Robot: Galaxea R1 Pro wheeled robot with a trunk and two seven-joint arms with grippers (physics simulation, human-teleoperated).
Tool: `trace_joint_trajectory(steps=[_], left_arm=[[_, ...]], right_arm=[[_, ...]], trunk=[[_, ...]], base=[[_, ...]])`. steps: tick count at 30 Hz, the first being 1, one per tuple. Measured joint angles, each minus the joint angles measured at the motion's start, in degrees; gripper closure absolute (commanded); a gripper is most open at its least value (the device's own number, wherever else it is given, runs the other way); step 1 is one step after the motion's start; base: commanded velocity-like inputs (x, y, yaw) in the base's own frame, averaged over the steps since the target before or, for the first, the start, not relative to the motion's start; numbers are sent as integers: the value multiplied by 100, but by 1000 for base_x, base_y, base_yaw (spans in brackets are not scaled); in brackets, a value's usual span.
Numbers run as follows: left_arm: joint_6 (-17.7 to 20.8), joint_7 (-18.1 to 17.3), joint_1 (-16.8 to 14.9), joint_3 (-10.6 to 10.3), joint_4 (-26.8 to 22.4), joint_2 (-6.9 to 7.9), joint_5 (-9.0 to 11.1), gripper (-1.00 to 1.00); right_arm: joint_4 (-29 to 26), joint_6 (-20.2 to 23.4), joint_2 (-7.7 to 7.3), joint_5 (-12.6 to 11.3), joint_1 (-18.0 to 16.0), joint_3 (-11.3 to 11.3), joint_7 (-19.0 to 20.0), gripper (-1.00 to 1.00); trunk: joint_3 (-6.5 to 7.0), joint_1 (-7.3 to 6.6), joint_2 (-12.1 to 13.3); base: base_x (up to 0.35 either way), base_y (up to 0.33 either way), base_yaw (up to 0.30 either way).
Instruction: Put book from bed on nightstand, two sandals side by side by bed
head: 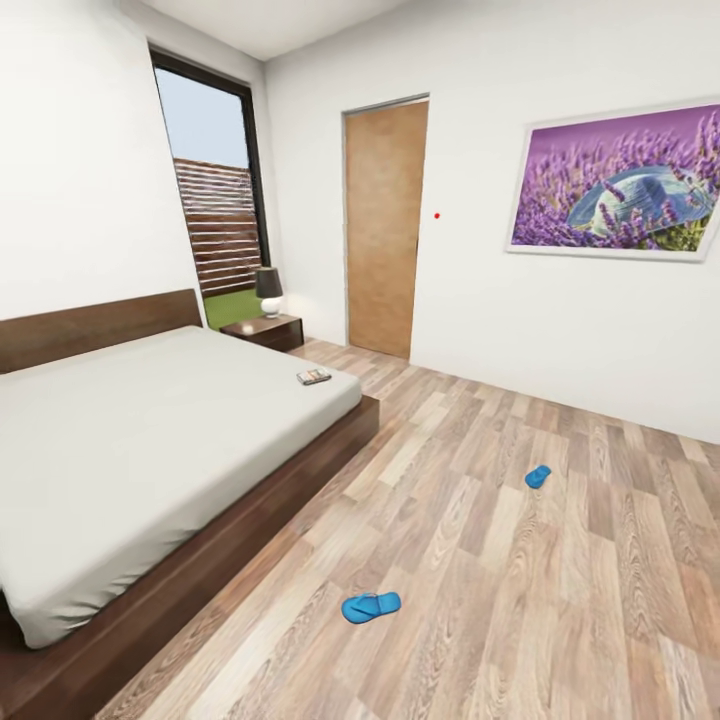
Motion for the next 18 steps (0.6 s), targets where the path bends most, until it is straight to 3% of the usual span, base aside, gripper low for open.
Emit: trace_joint_trajectory(steps=[18], left_arm=[[0, 0, 0, 0, 0, 0, 0, -100]], right_arm=[[-5, 0, 0, 0, -3, 0, 0, -100]], trunk=[[0, 0, 0]], base=[[0, 0, 291]])
